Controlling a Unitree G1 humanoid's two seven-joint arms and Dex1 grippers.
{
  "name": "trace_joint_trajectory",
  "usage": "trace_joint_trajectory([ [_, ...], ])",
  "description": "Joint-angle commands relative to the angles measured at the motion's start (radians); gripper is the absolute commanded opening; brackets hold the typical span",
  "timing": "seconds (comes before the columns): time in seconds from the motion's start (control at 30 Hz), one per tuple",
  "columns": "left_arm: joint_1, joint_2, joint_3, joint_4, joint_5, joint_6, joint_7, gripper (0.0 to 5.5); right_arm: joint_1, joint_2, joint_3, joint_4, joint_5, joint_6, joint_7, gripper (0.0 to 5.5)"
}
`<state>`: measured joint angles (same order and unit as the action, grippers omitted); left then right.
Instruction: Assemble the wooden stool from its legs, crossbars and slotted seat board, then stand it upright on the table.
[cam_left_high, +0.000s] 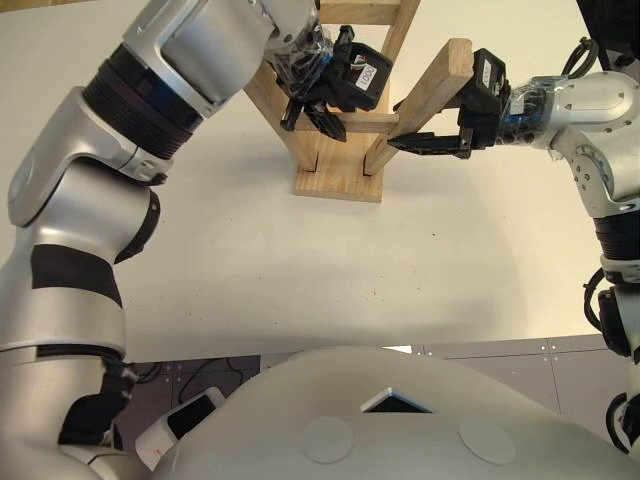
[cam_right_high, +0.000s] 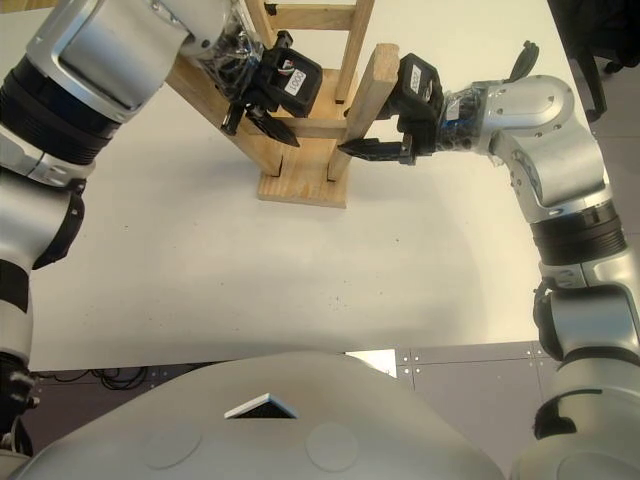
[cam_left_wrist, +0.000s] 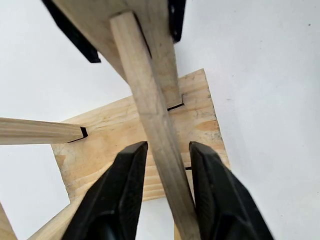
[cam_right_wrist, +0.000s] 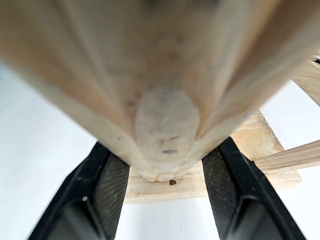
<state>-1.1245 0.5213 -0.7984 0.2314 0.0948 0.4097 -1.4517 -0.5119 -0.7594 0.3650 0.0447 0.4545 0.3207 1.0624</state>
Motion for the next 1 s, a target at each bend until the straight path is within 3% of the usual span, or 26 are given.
trace_joint_trajectory([
  [0.03, 0.037, -0.028, -0.005, 0.015, 0.050, -0.024, 0.012, 0.96, 0.113, -0.037, 0.101, 0.070, -0.165, 0.143, -0.040, 2.03],
  [0.3, 0.172, -0.065, -0.142, 0.076, 0.199, -0.121, 0.018, 0.81, 0.041, 0.025, 0.144, 0.075, -0.165, 0.244, -0.079, 2.03],
  [0.47, 0.193, -0.144, -0.101, 0.081, 0.186, -0.044, 0.039, 0.80, -0.014, 0.096, 0.299, 0.112, -0.251, 0.330, -0.085, 2.02],
  [0.57, 0.184, -0.179, -0.067, 0.078, 0.170, -0.005, 0.045, 0.73, 0.079, 0.145, 0.405, 0.231, -0.270, 0.359, -0.083, 2.02],
  [0.63, 0.182, -0.180, -0.054, 0.074, 0.166, 0.006, 0.039, 0.68, 0.142, 0.144, 0.407, 0.243, -0.247, 0.362, -0.091, 2.02],
  [0.73, 0.183, -0.168, -0.013, 0.028, 0.129, -0.021, 0.029, 0.63, 0.207, 0.150, 0.291, 0.158, -0.150, 0.315, -0.119, 2.02],
  [0.83, 0.133, -0.145, 0.118, -0.093, 0.050, 0.004, 0.021, 1.34, 0.184, 0.161, 0.027, 0.002, 0.018, 0.313, -0.204, 2.76],
  [1.0, 0.079, 0.019, 0.226, -0.161, 0.075, -0.202, 0.024, 2.11, 0.172, 0.039, -0.102, -0.282, -0.030, 0.332, -0.242, 3.58],
])
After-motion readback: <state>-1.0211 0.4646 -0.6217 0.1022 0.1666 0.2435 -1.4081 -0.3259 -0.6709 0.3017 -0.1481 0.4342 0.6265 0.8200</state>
